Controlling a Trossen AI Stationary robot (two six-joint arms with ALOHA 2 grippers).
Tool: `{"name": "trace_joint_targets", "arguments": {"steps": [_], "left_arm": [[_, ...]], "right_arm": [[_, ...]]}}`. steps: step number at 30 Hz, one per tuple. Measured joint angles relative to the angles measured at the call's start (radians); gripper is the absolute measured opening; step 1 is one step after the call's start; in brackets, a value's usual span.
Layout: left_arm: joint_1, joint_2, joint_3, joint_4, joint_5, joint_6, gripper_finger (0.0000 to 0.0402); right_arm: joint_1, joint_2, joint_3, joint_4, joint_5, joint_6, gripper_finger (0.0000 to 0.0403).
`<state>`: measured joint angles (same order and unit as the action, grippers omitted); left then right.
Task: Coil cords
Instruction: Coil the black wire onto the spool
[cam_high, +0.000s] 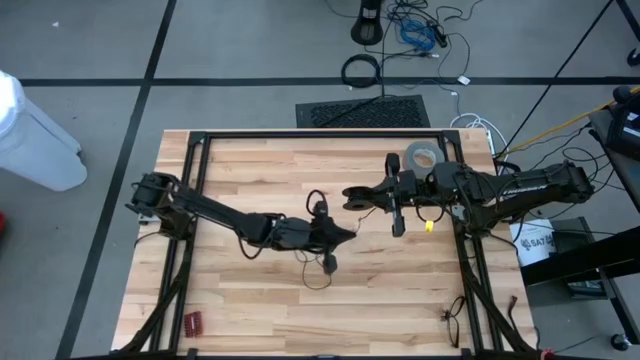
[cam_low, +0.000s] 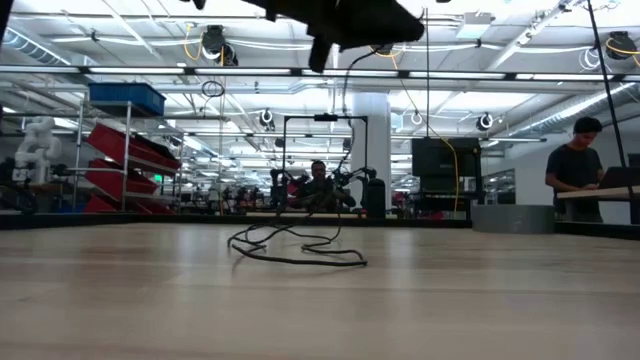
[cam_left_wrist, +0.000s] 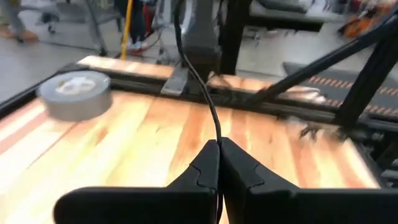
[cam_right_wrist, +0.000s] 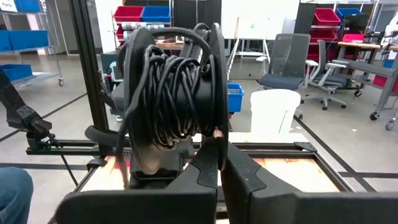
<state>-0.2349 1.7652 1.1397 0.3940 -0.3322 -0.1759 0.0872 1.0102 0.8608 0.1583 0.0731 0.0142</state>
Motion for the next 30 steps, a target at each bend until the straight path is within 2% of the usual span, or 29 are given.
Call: {"name": "trace_joint_targets", "arguments": {"steps": [6,21,30], "left_arm": [[-0.004,-0.079,0.0,-0.12,-0.021,-0.001,0.0003],[0.019,-0.119,0.0,-0.344,-0.048,-0.047,0.0001],[0.008,-0.241,0.0,-0.55,-0.105,-0.055,0.0]], "right_arm": [[0.0,-0.002,0.0,0.002,0.0,0.001,0.0],[0.033,-0.004,0.0,0.026,0.0,0.009,0.0],[0.04,-0.008,0.0,0.029,-0.001,0.012,0.0]]}}
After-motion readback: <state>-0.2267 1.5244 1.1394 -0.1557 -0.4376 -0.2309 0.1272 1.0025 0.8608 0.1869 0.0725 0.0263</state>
